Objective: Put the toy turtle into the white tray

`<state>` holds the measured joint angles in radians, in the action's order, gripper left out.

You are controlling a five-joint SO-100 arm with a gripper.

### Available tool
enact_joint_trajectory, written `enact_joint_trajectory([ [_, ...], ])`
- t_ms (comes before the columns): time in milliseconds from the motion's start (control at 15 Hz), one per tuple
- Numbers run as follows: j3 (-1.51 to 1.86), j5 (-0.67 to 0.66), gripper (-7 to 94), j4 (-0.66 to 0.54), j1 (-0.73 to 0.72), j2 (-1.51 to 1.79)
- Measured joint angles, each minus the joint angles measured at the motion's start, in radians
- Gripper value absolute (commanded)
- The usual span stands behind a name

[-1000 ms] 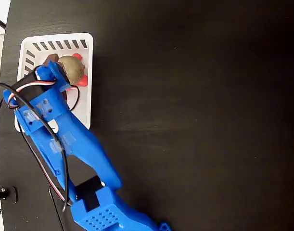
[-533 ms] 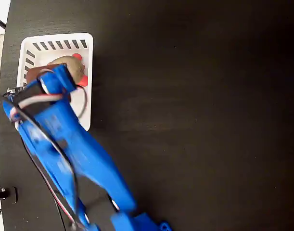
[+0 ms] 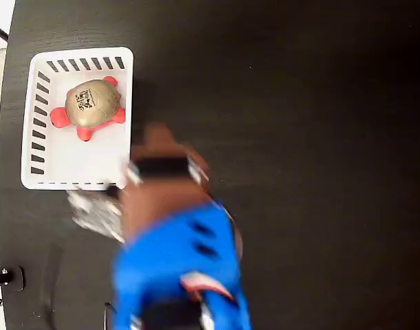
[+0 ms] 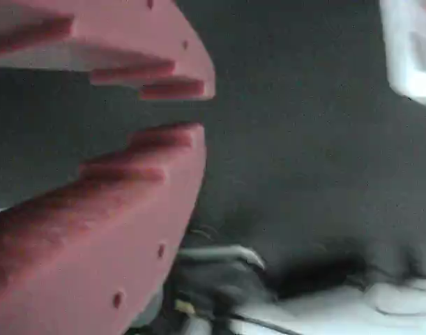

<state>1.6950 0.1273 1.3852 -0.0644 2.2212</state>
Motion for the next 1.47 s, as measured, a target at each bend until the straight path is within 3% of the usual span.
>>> enact_joint_trajectory([
  [200, 0.520, -0.017, 0, -0.179, 0.037, 0.304],
  [333, 0.778, -0.043, 0, -0.238, 0.043, 0.486],
  [533, 0.986, -0.067, 0, -0.229, 0.043, 0.752],
  [800, 1.134, -0.086, 0, -0.132, 0.035, 0.976],
  [1467, 1.235, -0.089, 0, -0.135, 0.061, 1.022],
])
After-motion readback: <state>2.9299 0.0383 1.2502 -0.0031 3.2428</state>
